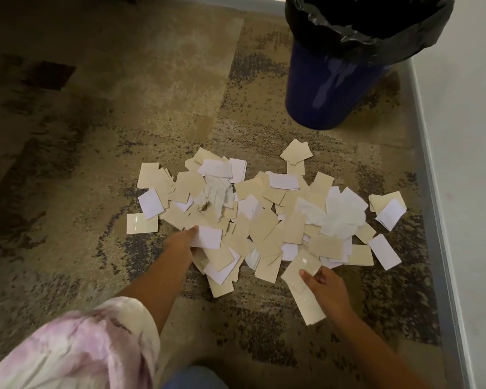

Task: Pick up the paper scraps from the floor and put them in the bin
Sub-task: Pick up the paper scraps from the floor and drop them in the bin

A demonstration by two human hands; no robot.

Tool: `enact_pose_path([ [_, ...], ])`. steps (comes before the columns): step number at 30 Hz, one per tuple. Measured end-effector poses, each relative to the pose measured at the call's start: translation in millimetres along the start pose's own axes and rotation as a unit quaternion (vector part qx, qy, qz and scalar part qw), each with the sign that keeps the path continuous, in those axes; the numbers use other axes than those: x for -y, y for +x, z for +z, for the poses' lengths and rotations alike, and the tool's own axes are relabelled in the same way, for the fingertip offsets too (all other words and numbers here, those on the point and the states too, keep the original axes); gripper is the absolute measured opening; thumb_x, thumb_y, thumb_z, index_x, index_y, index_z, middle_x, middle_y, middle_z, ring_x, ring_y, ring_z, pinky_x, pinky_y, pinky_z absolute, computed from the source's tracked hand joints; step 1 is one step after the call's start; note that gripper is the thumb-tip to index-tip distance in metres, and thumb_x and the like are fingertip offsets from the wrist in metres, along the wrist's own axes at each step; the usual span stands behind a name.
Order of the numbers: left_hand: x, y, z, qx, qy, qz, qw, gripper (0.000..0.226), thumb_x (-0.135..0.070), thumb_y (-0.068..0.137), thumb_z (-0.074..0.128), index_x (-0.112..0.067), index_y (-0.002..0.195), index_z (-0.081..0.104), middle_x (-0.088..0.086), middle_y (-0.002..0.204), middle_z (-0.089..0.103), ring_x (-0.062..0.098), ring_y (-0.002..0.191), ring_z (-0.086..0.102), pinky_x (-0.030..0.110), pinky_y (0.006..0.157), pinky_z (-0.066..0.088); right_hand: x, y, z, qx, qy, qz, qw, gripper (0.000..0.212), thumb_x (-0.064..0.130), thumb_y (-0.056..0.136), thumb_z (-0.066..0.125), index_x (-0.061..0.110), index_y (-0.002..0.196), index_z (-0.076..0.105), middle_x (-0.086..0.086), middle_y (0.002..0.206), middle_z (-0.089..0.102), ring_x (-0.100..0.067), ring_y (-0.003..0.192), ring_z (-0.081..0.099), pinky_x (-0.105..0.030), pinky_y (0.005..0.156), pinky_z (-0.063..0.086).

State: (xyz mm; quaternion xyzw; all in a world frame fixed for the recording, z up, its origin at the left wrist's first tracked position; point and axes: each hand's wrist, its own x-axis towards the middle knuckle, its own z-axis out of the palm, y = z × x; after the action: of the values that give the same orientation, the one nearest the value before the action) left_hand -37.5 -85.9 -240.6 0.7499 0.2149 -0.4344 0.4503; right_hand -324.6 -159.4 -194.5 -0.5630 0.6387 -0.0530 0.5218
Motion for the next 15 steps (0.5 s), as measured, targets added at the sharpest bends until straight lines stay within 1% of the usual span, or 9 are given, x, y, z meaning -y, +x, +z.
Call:
enact_pose_path([
  [3,-4.9,8.7,-8.8,-0.008,-0.029,0.002,1.0,0.05,-0.018,0.08,0.072,0.0,0.122,0.053,0.015,0.127,0.053,0.033,0.115,0.051,0.043,0.093,0.05,-2.0,0.4,-1.3,-0.004,-0.008,0.004,1.0,0.03,0.021,0.09,0.059,0.004,0.116,0.06,-0.001,0.09,0.06,0.001,0.069,0.052,-0.015,0.053,0.036],
  [6,-2.7,3.1,-15.0,0.044,-0.023,0.002,0.999,0.044,-0.018,0.084,0.067,-0.002,0.123,0.053,0.015,0.125,0.055,0.033,0.116,0.051,0.042,0.087,0.048,-0.4,2.1,-1.6,-0.007,-0.012,0.012,1.0,0.03,0.021,0.091,0.059,0.003,0.114,0.059,0.0,0.086,0.058,0.002,0.066,0.051,-0.01,0.048,0.034],
  [8,5.5,0.6,-17.9,0.079,0.005,-0.011,0.997,0.036,-0.019,0.086,0.065,-0.005,0.119,0.055,0.013,0.118,0.057,0.031,0.11,0.052,0.042,0.087,0.046,2.9,2.4,-0.9,-0.005,-0.006,0.015,1.0,0.029,0.02,0.091,0.058,0.001,0.113,0.059,0.001,0.083,0.058,0.001,0.066,0.05,-0.006,0.042,0.037],
  [9,10.5,-0.8,-18.4,0.085,0.015,-0.01,0.996,0.028,-0.018,0.087,0.064,-0.006,0.11,0.057,0.012,0.114,0.058,0.03,0.107,0.052,0.043,0.088,0.046,5.1,2.3,-0.5,-0.004,-0.002,0.015,1.0,0.029,0.02,0.091,0.058,0.001,0.113,0.059,0.002,0.081,0.057,0.0,0.066,0.05,-0.006,0.042,0.038],
  [10,15.3,-2.4,-17.5,0.084,0.02,-0.004,0.996,0.016,-0.016,0.087,0.064,-0.006,0.097,0.057,0.012,0.108,0.058,0.03,0.104,0.051,0.044,0.089,0.047,6.2,2.4,0.4,-0.002,0.003,0.016,1.0,0.029,0.02,0.091,0.058,0.002,0.114,0.059,0.001,0.082,0.058,0.0,0.067,0.051,-0.007,0.043,0.038],
  [11,19.5,-3.9,-15.9,0.079,0.024,0.001,0.997,0.013,-0.015,0.087,0.064,-0.008,0.082,0.054,0.012,0.1,0.059,0.03,0.102,0.051,0.044,0.088,0.048,7.4,2.0,1.3,0.0,0.01,0.018,1.0,0.029,0.02,0.091,0.058,0.003,0.115,0.059,0.0,0.085,0.059,0.0,0.068,0.052,-0.009,0.046,0.039],
  [12,23.6,-4.7,-13.5,0.08,0.027,0.009,0.996,0.023,-0.013,0.087,0.064,-0.009,0.071,0.048,0.01,0.09,0.057,0.03,0.101,0.05,0.044,0.083,0.05,8.1,1.3,1.7,0.002,0.015,0.019,1.0,0.029,0.02,0.091,0.058,0.005,0.115,0.06,-0.001,0.086,0.059,0.0,0.068,0.053,-0.01,0.048,0.039],
  [13,26.3,-6.7,-10.6,0.082,0.033,0.018,0.996,0.029,-0.012,0.087,0.063,-0.011,0.066,0.043,0.009,0.083,0.055,0.03,0.099,0.05,0.043,0.076,0.051,9.3,0.0,1.6,0.003,0.018,0.019,1.0,0.028,0.021,0.091,0.058,0.005,0.115,0.06,0.0,0.086,0.059,0.001,0.068,0.053,-0.01,0.048,0.038],
  [15,30.4,-12.2,-4.3,0.091,0.045,0.028,0.994,0.034,-0.01,0.086,0.064,-0.011,0.063,0.04,0.008,0.077,0.052,0.03,0.096,0.049,0.038,0.065,0.05,9.7,-1.9,0.3,0.004,0.022,0.015,1.0,0.027,0.021,0.091,0.058,0.006,0.114,0.061,0.001,0.086,0.059,0.002,0.069,0.053,-0.009,0.049,0.037],
])
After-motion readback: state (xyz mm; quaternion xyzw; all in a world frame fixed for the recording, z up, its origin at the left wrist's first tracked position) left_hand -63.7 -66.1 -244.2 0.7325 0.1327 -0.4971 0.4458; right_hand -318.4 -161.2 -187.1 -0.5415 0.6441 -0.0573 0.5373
